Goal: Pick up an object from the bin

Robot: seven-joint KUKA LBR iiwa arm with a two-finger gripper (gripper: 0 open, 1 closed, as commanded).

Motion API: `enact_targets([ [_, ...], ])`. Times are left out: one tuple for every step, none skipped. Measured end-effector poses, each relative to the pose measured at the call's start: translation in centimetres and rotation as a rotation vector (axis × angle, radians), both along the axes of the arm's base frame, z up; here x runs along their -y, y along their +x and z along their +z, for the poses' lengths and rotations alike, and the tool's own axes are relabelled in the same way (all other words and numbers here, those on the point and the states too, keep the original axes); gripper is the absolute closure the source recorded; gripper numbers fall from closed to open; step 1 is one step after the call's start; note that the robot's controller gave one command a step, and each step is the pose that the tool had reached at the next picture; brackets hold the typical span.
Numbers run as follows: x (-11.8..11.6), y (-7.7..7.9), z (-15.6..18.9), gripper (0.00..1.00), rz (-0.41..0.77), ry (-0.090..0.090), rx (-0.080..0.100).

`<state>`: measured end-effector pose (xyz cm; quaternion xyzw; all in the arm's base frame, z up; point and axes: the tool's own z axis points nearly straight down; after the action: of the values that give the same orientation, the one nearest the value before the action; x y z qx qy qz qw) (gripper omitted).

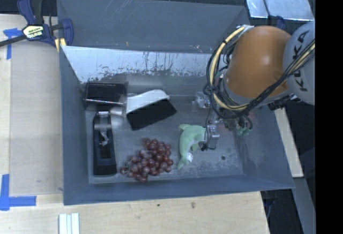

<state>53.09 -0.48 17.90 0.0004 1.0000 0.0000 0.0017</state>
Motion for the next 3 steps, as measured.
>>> enact_targets([
  [2.1,2.5,-3.9,0.0,0.032,0.0,0.0],
  [2.7,2.1,-5.8,0.0,0.071,-0.001,0.0],
  [0.9,2.9,-6.5,0.0,0.063,0.0,0.004],
])
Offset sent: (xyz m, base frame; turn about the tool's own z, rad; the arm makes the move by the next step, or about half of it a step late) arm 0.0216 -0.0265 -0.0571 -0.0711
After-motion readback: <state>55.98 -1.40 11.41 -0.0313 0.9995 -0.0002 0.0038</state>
